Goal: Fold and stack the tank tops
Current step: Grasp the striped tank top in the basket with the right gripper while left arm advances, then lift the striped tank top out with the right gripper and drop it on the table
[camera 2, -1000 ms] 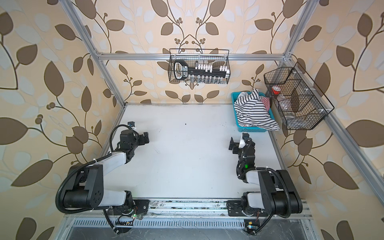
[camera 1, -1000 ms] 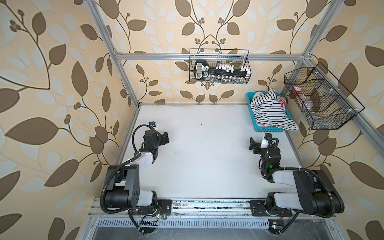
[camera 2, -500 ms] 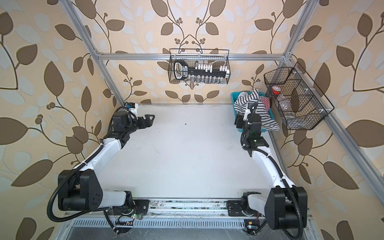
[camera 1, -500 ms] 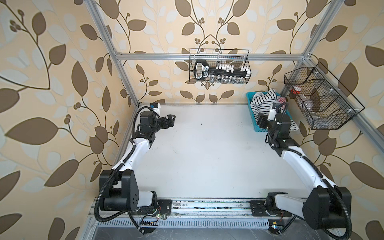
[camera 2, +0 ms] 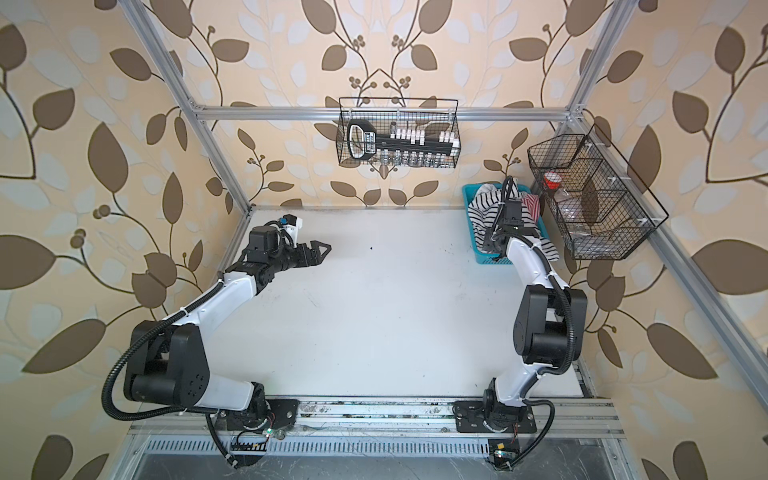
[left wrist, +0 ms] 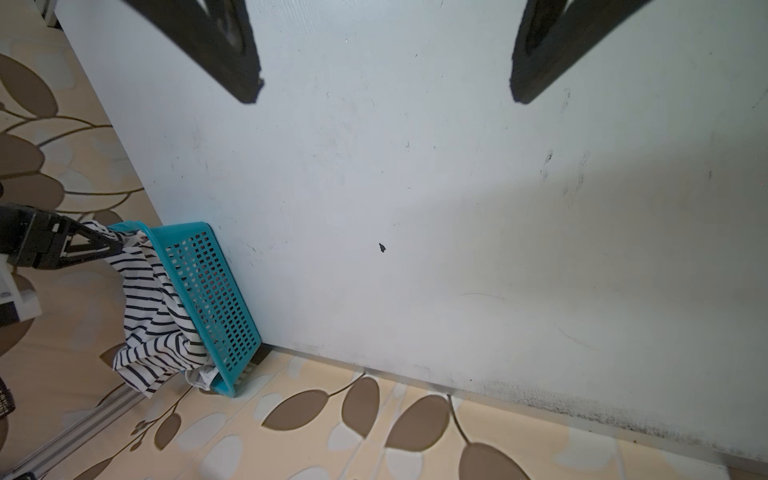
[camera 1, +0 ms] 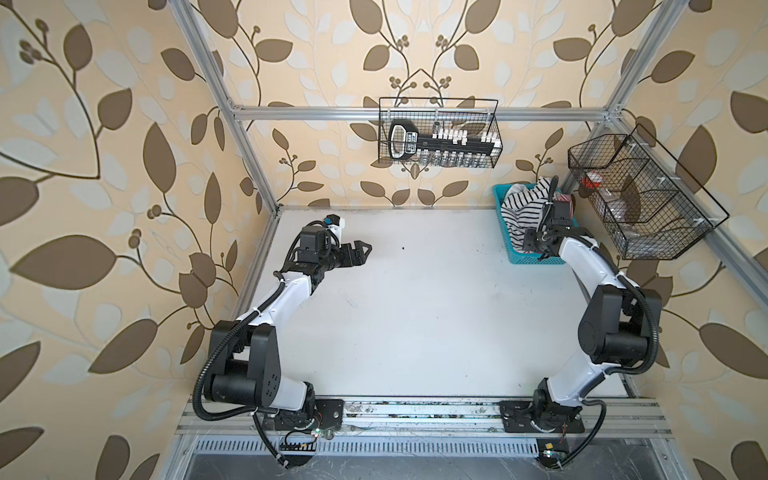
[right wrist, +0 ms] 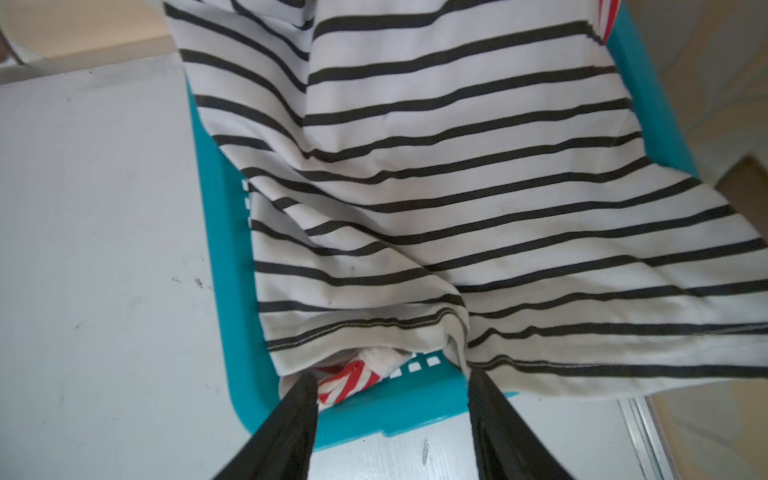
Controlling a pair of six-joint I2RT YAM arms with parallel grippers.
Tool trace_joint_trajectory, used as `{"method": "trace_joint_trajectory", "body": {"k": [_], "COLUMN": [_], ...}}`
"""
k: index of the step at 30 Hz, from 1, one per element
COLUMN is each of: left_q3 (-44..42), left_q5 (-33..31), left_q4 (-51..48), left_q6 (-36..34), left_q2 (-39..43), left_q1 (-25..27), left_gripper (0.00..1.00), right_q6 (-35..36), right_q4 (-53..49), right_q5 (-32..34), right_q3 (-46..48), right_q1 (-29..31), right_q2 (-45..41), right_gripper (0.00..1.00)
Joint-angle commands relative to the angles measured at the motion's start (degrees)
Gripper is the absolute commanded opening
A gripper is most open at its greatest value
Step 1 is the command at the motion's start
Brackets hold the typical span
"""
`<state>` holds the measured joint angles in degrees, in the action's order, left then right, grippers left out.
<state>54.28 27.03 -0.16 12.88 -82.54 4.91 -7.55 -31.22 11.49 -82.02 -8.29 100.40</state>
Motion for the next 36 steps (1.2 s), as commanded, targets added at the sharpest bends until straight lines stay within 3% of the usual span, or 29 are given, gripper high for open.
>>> {"method": "trace_joint_trajectory", "body": {"k": [1, 8, 13, 17, 20, 25, 30, 36], "left_q3": [3.0, 3.6, 4.1, 4.3, 4.4, 4.5, 3.7, 2.0], "left_q5": [2.8, 3.0, 3.1, 3.2, 3.2, 3.3, 2.8, 1.5], "left_q4": [-0.1, -0.6, -1.1, -1.1, -1.4, -1.4, -0.5, 1.9], "left_q6": [0.5, 0.4, 0.4, 0.4, 0.5, 0.7, 1.4, 3.6], "left_q2": [-1.3, -2.4, -2.8, -2.9, -2.9, -1.7, -0.3, 4.8], "left_q1": [0.9, 1.2, 1.2, 1.2, 1.2, 1.2, 1.4, 2.0], "left_gripper": [0.95, 0.96, 0.96, 0.96, 0.96, 0.96, 0.96, 0.97], "right_q6": [-0.6, 0.4, -0.6, -1.0, -1.2, -1.1, -0.8, 1.4], "right_q4": [-6.6, -6.8, -8.7, -8.0, -8.6, -7.7, -4.4, -2.2], "right_q5": [5.0, 5.4, 5.4, 4.6, 3.9, 1.2, -3.1, -5.3], "right_q3": [-4.8, -6.9, -8.4, -8.1, -8.7, -8.5, -6.1, -5.0], "right_q1": [-0.8, -1.7, -2.3, -2.6, -2.8, -2.7, -1.8, 4.0], "right_q2": [3.1, 7.5, 10.0, 10.0, 10.1, 6.2, -2.9, -14.4], "right_gripper": [0.59, 0.58, 0.46, 0.28, 0.0, 0.0, 0.0, 0.0]}}
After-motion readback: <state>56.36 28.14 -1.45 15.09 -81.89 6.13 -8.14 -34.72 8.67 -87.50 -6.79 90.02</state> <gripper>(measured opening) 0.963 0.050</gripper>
